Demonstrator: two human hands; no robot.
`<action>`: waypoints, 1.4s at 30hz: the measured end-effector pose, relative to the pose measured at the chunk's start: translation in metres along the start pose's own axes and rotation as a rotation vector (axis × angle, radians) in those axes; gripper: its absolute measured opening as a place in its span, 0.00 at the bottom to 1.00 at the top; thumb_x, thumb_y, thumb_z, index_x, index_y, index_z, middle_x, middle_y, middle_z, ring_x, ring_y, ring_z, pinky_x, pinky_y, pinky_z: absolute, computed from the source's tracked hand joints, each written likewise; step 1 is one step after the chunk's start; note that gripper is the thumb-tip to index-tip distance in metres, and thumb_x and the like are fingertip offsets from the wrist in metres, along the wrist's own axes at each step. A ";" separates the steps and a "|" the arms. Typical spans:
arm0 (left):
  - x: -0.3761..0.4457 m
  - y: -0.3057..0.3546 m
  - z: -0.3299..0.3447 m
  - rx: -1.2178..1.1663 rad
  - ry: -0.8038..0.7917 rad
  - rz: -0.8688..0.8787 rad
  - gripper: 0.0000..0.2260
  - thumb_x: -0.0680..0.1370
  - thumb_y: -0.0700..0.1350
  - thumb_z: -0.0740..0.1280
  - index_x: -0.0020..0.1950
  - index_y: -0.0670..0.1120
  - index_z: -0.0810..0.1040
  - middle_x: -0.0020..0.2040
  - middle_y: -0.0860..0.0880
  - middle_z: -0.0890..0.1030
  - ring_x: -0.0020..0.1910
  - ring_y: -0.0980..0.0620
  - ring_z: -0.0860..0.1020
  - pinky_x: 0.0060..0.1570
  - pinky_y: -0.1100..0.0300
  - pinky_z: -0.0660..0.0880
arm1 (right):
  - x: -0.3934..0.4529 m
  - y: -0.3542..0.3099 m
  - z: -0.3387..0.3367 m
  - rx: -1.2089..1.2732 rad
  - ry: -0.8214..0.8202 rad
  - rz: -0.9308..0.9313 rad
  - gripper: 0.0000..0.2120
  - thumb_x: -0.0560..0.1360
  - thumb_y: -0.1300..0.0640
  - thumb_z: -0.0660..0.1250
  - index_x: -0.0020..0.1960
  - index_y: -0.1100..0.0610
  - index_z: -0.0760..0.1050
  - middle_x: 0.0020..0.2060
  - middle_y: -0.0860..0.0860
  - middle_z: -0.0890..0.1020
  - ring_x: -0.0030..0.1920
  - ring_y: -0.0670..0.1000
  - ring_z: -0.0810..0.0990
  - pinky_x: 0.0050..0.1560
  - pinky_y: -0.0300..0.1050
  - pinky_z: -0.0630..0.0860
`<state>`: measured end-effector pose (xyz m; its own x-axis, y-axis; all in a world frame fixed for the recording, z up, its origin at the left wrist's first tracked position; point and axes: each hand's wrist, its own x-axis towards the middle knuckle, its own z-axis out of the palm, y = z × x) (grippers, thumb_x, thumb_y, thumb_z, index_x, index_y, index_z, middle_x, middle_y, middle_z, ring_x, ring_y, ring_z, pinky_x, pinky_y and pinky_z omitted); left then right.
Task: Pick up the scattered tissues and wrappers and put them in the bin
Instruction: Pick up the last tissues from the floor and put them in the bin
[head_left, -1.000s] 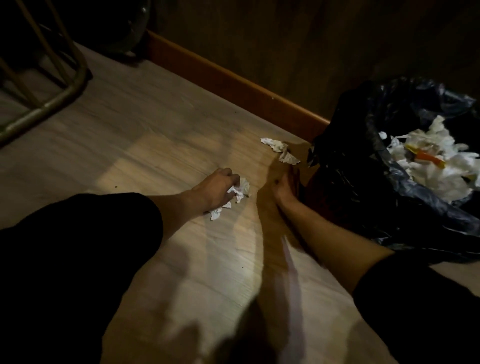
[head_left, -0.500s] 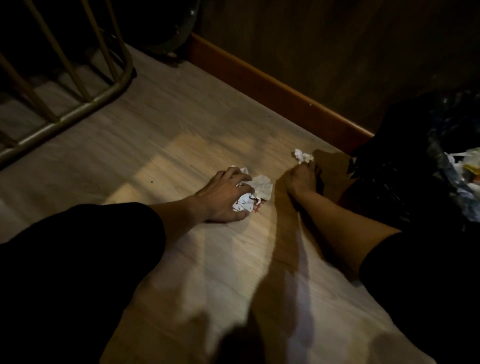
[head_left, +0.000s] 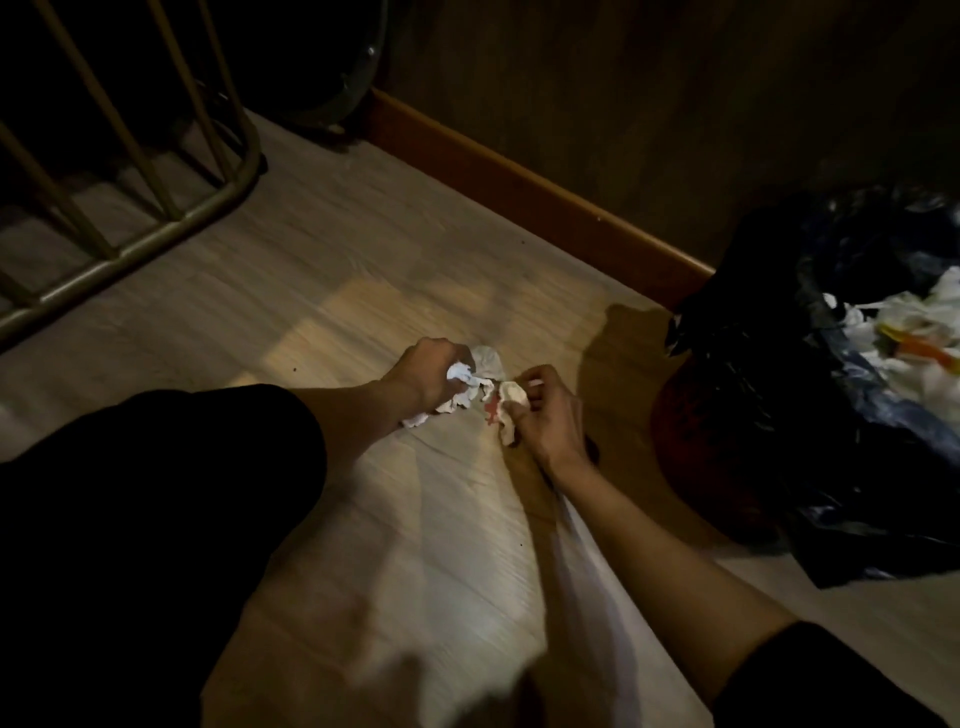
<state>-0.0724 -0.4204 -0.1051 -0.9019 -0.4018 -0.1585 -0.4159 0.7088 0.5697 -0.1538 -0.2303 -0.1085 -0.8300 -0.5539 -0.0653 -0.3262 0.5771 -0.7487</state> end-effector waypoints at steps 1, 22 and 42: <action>0.002 0.001 0.000 -0.031 -0.009 -0.043 0.09 0.71 0.47 0.73 0.51 0.53 0.82 0.48 0.49 0.85 0.48 0.48 0.83 0.45 0.59 0.78 | -0.002 0.000 0.001 -0.013 -0.032 -0.033 0.17 0.71 0.52 0.73 0.58 0.50 0.76 0.50 0.51 0.86 0.50 0.51 0.84 0.50 0.48 0.81; -0.034 0.030 -0.003 0.344 -0.132 -0.025 0.26 0.72 0.63 0.68 0.65 0.50 0.76 0.64 0.43 0.76 0.63 0.44 0.74 0.65 0.51 0.68 | -0.013 -0.019 -0.012 -0.080 -0.169 0.128 0.06 0.70 0.59 0.76 0.44 0.55 0.80 0.44 0.54 0.83 0.39 0.50 0.79 0.27 0.33 0.69; -0.045 0.111 -0.052 0.160 -0.082 -0.125 0.20 0.68 0.46 0.77 0.59 0.48 0.81 0.59 0.45 0.82 0.59 0.45 0.79 0.55 0.58 0.75 | 0.005 -0.104 -0.132 -0.298 -0.343 -0.077 0.09 0.68 0.57 0.79 0.45 0.56 0.81 0.42 0.51 0.83 0.45 0.50 0.82 0.39 0.43 0.77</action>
<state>-0.0721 -0.3542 0.0073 -0.8459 -0.4482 -0.2890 -0.5323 0.7419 0.4077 -0.1834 -0.2141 0.0563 -0.6173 -0.7393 -0.2690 -0.5386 0.6463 -0.5406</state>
